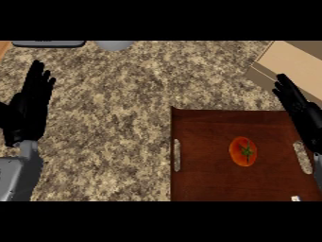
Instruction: Pick the tomato from the tray and place it in the cardboard box
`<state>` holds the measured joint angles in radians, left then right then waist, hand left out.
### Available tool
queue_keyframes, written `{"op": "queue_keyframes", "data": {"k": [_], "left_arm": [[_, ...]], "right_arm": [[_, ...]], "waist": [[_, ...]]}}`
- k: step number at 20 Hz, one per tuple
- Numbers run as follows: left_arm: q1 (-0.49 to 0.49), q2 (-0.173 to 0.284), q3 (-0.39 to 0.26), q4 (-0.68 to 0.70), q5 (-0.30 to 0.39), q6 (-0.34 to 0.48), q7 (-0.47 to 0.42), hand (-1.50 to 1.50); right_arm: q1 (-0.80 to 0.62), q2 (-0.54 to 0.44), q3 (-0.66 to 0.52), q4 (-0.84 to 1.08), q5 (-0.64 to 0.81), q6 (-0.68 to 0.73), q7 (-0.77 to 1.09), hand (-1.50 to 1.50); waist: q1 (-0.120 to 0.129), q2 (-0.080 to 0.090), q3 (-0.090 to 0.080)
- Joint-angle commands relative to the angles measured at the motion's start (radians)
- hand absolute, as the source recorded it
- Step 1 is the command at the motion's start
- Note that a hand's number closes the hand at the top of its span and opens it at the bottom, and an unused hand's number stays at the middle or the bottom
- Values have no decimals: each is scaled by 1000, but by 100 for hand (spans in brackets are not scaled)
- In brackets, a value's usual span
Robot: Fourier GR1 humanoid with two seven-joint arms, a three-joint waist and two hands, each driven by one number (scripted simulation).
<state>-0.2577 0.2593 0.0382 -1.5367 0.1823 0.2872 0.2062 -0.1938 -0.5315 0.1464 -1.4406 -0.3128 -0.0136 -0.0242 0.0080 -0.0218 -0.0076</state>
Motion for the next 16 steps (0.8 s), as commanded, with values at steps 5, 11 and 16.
{"op": "queue_keyframes", "data": {"k": [5,11,16], "left_arm": [[31,150,-131,-75,-115,-201,-116,0],[61,146,-212,-52,-149,-293,-234,0],[53,162,-199,-20,-146,-335,-297,0]], "right_arm": [[-128,-118,-203,-224,-157,186,-226,-150],[23,-298,-331,-121,-17,375,-568,-150],[35,-291,-285,-28,285,317,-917,-150]], "waist": [[-47,-6,11],[-35,22,10],[-4,30,10]]}}
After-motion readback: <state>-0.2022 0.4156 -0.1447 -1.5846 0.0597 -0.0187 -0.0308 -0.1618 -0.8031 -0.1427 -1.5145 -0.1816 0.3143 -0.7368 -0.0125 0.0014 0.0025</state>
